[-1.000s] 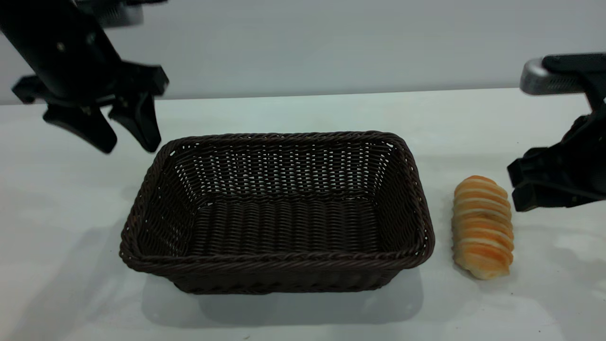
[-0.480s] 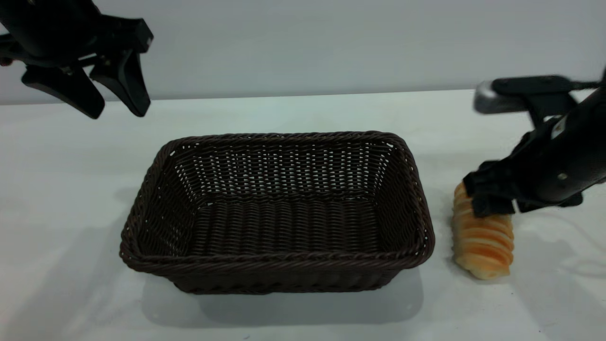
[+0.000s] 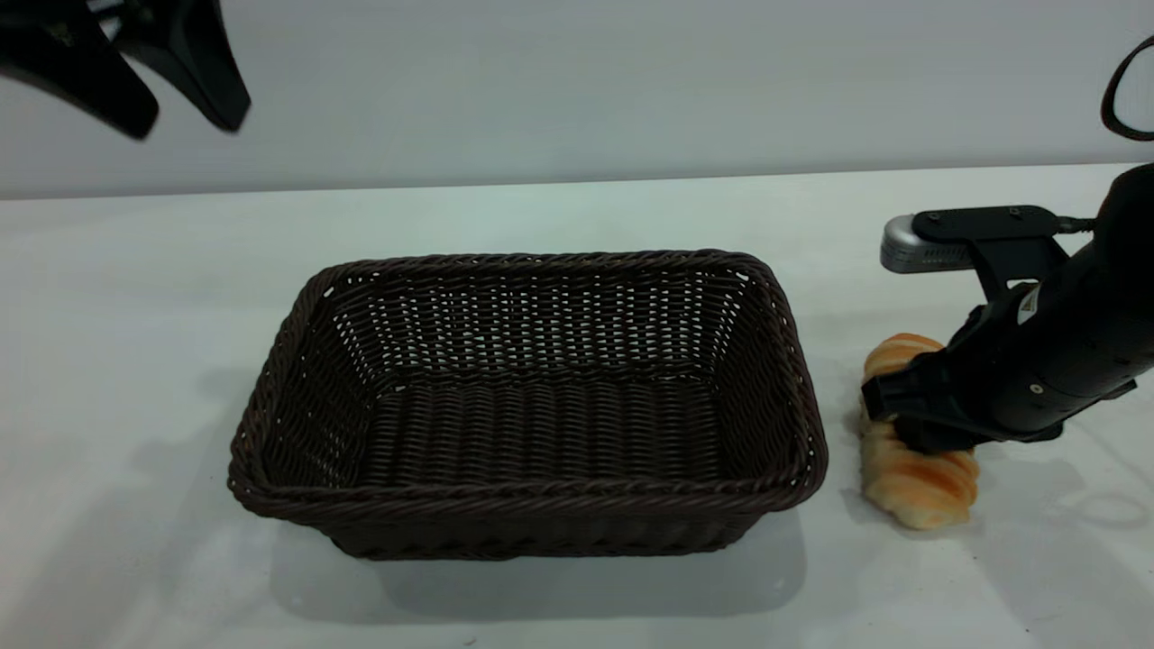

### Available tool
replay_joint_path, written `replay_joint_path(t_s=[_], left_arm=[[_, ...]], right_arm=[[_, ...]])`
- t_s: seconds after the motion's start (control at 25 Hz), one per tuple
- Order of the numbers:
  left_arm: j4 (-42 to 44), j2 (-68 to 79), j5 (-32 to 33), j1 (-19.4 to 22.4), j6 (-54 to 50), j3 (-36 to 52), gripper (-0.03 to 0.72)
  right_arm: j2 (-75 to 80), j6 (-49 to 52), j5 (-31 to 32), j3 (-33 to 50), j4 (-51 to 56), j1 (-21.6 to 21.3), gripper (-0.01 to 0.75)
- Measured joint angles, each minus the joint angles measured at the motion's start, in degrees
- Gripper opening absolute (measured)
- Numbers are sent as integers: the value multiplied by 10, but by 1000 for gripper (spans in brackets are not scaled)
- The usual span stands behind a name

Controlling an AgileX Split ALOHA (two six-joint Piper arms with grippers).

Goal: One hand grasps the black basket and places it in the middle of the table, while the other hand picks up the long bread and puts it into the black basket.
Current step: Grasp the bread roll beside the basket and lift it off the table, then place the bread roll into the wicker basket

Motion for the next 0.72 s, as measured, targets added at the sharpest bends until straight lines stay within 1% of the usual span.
replay_joint_path(t_s=[0.04,0.08,0.16,0.24,0.4,0.48,0.56,0.64,0.72], left_arm=[[0,-9,4,0,0,0,585],[0,-16,8,0,0,0,585],[1,-27,17,0,0,0,585],[1,-32,27,0,0,0,585],[2,-33,37,0,3,1,585],[3,-33,38,0,4,1,585],[3,-34,39,0,4,1,585],[4,-35,39,0,4,1,585],[6,-39,40,0,4,1,585]], right_arm=[[0,-2,0,0,-4,0,129],[0,-5,0,0,-8,0,88],[-2,-15,1,0,-10,-1,60],[-10,-27,11,0,-12,-7,54],[-48,-44,57,1,-12,-37,49],[-84,-45,69,1,-12,-46,49],[-123,-47,72,1,-12,-45,49],[-166,-47,76,1,-12,-35,46],[-203,-47,77,1,-14,-11,46]])
